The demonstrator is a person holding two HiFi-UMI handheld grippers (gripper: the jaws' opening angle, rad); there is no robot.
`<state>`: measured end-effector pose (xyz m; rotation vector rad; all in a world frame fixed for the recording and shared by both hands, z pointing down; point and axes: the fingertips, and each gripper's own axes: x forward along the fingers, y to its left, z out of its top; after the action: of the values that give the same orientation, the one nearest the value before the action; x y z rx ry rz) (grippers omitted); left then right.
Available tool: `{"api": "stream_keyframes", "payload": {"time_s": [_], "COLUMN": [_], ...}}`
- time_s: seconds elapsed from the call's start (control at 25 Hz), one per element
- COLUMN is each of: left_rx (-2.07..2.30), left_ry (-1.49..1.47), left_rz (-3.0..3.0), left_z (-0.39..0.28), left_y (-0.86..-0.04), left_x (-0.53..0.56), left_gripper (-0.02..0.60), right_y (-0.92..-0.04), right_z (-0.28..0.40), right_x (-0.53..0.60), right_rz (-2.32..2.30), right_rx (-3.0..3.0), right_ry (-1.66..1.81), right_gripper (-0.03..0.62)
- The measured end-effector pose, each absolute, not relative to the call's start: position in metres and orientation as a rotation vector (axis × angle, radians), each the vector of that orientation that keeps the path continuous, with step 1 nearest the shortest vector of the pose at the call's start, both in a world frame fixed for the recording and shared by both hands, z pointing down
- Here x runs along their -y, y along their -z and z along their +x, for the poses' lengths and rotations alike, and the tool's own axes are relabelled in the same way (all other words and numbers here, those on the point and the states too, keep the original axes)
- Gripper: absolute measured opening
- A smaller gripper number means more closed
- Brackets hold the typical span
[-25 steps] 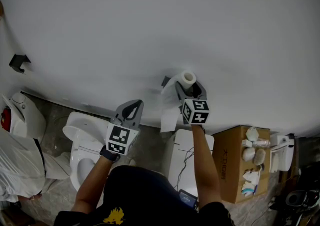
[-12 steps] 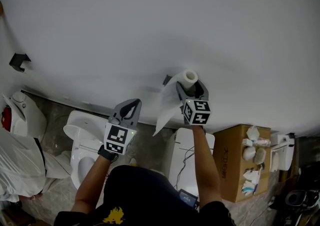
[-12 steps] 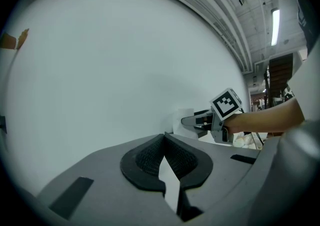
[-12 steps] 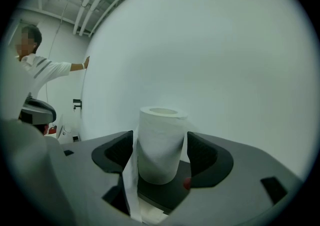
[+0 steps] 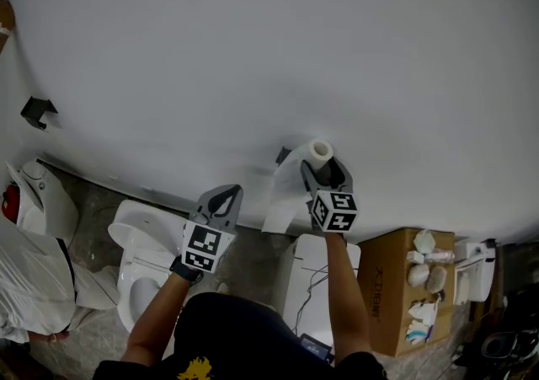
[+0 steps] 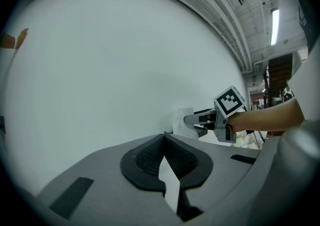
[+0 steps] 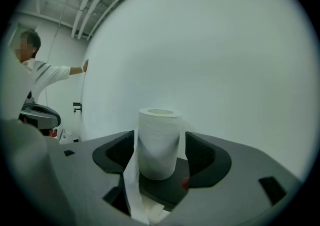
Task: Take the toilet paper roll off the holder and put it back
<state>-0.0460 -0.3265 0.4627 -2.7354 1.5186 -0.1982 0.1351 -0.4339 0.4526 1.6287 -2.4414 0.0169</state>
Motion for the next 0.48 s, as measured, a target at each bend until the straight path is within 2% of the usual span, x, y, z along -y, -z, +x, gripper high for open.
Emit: {"api": "stream_keyframes", "payload": {"time_s": [0.48], "left_rx": [-1.508], "left_ry": [0.204], "left_rz": [-2.688], "left_z": [-0.039], "left_y": [-0.443], "left_x": [0.317], "left_gripper": [0.018], "right_y": [-0.417], "right_z": [0.14], "right_x": [0.4], "right_rz": [1.626], "right_rx": [2.495], "right_ry": [0.019], "right_gripper": [0.284]}}
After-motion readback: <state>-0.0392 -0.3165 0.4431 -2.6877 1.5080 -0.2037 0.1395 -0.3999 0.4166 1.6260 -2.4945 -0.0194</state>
